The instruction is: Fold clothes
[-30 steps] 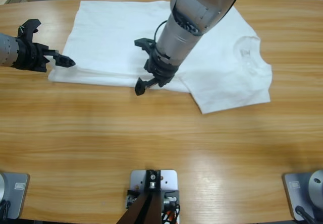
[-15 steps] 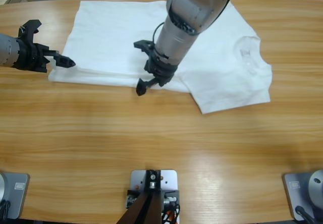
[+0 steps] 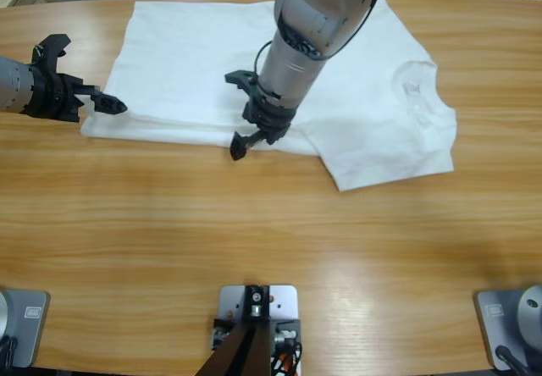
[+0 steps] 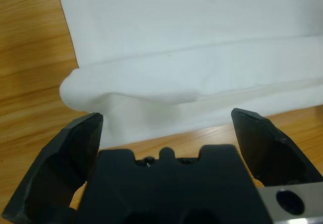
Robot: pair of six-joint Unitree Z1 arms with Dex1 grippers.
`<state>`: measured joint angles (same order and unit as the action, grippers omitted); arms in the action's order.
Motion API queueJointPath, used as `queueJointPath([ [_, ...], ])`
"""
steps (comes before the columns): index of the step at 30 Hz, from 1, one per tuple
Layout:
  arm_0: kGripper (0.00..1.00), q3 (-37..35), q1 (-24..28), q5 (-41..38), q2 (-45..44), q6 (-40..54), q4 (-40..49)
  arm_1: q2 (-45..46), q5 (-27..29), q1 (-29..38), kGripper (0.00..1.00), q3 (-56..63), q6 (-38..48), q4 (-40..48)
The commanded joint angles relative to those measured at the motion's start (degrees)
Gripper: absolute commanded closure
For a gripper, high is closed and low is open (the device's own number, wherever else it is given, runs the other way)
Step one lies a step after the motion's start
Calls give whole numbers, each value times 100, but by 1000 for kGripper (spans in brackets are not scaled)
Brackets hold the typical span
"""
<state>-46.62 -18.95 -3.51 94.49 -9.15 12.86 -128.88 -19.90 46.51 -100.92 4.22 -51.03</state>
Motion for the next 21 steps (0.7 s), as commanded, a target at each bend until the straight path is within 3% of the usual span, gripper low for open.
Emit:
queueJointPath([
  [1,0,-23,-30,69,292,80,15,-427,-45,-187,0,-148,-153,-140],
  [21,0,-14,-12,69,289,80,15,-786,92,-463,0,-956,-465,-678],
])
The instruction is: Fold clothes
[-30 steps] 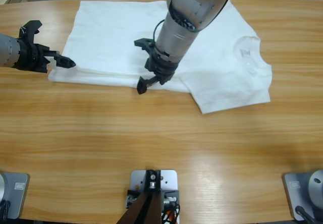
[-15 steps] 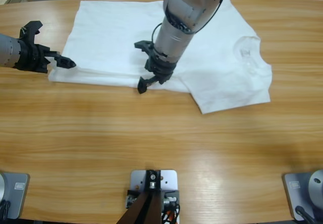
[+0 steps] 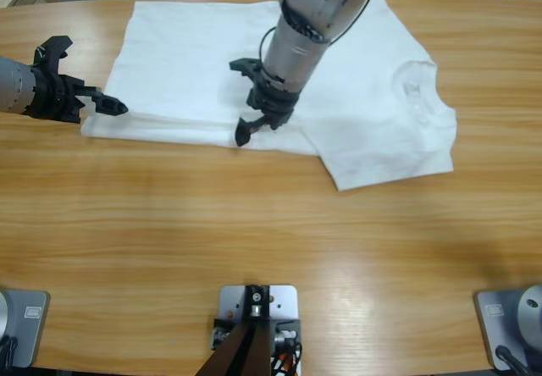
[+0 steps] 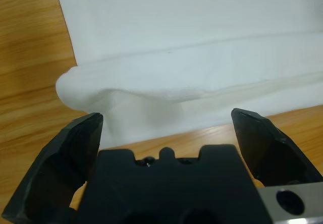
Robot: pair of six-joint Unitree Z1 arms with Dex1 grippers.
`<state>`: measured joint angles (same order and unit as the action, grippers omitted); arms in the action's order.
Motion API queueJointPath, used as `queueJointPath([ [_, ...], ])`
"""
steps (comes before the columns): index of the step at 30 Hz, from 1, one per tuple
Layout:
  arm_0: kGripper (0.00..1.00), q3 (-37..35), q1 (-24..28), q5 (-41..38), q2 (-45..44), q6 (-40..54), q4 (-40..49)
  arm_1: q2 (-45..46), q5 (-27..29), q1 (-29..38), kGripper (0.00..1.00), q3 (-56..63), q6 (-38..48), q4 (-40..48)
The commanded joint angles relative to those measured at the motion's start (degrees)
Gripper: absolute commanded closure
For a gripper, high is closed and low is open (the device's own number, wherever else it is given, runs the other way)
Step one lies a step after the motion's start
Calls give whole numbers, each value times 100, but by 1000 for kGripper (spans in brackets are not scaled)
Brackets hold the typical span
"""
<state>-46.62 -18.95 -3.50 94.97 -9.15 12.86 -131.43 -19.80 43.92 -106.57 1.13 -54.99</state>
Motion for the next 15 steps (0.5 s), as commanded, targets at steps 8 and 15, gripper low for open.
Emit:
queueJointPath([
  [8,0,-14,5,78,238,80,15,-700,64,-242,0,-579,-187,-433],
  [15,0,-14,16,78,245,80,15,-816,73,-260,0,-741,-224,-495],
])
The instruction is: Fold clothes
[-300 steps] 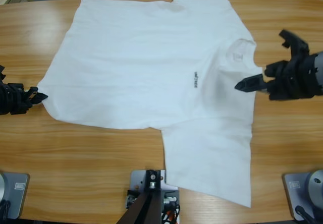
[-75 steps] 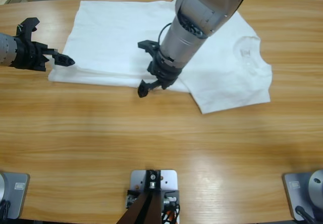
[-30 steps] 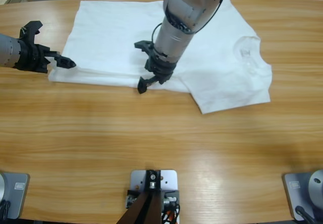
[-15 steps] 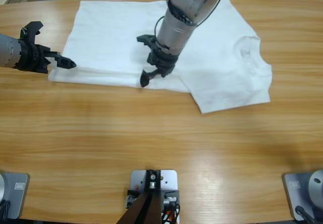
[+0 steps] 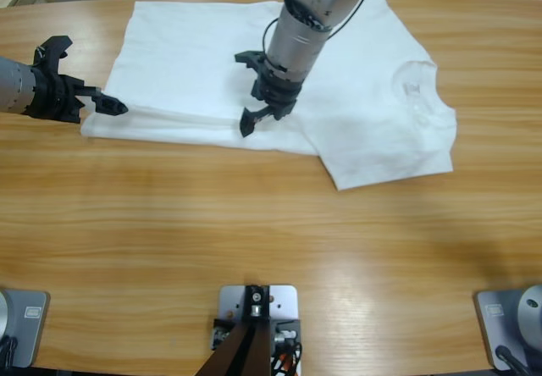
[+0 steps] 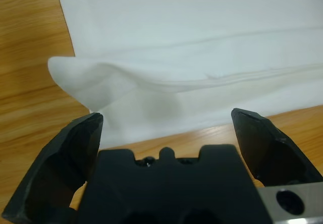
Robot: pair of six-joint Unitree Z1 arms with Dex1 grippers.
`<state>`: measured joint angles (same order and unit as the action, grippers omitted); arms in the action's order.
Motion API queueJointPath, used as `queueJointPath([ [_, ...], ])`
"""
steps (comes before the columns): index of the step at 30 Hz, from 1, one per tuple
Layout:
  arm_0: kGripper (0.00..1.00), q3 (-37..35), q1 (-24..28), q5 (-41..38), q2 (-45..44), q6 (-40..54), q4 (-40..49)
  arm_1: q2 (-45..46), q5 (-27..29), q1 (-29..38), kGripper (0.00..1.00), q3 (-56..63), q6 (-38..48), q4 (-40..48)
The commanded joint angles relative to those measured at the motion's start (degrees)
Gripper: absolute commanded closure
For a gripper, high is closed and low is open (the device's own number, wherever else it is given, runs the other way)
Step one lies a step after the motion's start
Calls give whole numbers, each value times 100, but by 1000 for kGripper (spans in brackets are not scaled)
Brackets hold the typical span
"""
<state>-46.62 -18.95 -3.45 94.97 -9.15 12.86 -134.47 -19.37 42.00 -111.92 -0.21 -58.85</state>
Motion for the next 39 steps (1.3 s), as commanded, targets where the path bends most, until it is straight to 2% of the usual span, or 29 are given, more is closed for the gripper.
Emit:
queueJointPath([
  [1,0,-14,23,73,247,80,15,-542,33,-75,0,-269,-101,-144],
  [14,0,-14,49,73,250,80,15,-793,188,-553,4,-1078,-271,-668],
  [16,0,-5,49,73,250,80,15,-695,520,-532,13,-1069,-296,-768],
  [20,0,-12,56,73,257,80,15,-44,2473,-63,12,-538,-150,-726],
  [22,0,-10,58,73,252,80,15,451,2874,199,9,277,-111,-271],
  [24,0,-8,58,73,248,78,15,778,3081,400,9,979,-102,172],
  [28,0,-5,58,73,233,80,15,805,3326,528,12,1554,-32,392],
  [32,0,-5,58,73,224,80,15,711,3544,528,13,1596,-41,401],
  [39,0,-5,58,73,247,80,15,508,3572,528,14,1492,-36,401],
])
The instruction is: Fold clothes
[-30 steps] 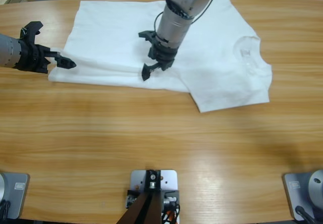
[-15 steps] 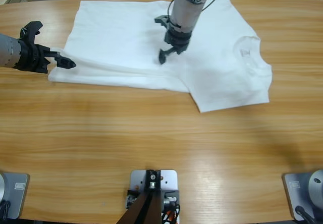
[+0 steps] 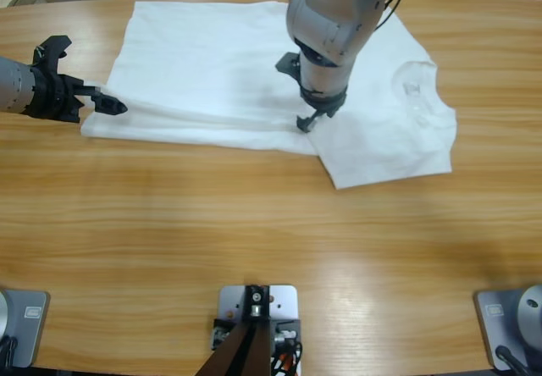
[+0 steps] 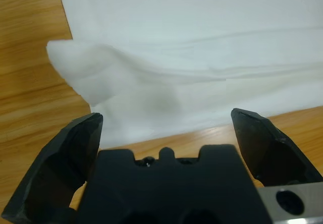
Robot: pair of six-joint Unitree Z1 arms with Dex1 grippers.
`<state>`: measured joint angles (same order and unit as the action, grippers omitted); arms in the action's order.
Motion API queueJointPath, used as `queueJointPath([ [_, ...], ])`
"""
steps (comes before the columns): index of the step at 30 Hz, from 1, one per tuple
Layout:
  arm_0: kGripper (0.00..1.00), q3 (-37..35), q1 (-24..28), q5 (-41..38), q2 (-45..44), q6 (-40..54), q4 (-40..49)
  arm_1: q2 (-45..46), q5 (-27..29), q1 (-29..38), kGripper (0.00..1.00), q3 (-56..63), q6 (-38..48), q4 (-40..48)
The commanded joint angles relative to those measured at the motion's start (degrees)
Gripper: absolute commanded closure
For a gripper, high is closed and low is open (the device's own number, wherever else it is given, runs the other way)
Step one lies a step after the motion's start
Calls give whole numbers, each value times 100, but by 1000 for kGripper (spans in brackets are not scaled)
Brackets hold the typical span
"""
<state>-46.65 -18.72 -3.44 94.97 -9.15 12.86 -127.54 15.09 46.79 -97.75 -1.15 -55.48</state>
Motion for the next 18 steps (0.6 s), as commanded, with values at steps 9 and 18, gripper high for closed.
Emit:
queueJointPath([
  [9,0,-11,35,71,303,80,1,-370,233,120,13,-192,79,-68],
  [18,0,-2,35,71,305,78,-2,-706,419,120,13,-668,62,-343],
])
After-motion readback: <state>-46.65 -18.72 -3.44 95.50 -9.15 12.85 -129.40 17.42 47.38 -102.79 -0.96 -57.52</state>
